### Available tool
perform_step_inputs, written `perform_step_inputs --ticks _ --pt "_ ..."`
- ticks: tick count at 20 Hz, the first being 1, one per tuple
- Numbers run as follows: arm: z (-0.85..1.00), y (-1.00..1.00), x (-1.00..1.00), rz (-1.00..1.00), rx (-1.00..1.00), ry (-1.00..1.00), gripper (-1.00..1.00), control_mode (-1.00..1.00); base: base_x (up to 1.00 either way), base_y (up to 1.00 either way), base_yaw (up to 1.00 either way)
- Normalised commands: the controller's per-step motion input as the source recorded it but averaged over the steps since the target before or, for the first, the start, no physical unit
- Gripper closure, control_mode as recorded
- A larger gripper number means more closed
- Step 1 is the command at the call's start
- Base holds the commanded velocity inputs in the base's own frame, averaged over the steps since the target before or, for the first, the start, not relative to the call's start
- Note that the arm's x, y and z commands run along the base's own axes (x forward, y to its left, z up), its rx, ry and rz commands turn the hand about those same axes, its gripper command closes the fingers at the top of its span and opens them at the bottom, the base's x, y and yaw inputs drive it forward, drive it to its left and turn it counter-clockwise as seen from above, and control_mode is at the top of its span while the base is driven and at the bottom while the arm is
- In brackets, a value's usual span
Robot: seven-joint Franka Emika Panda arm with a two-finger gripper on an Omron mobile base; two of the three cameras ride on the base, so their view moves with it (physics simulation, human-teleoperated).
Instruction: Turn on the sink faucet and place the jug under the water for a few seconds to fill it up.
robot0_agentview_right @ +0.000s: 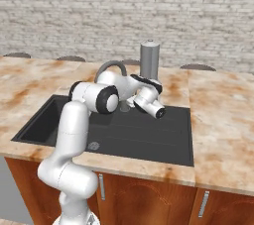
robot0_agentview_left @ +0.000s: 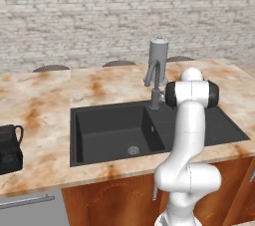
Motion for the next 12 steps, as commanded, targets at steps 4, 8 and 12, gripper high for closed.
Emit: perform_step_inputs --ticks 4,8,12 --pt "0.0 0.0 0.03 -0.06 0.0 0.05 1.0 -1.0 0.0 0.0 0.0" --pt "0.0 -0.03 0.0 -0.11 0.0 0.03 1.0 -1.0 0.0 0.0 0.0" --pt "-0.03 -0.2 0.08 -0.16 0.0 0.04 1.0 -1.0 0.0 0.0 0.0"
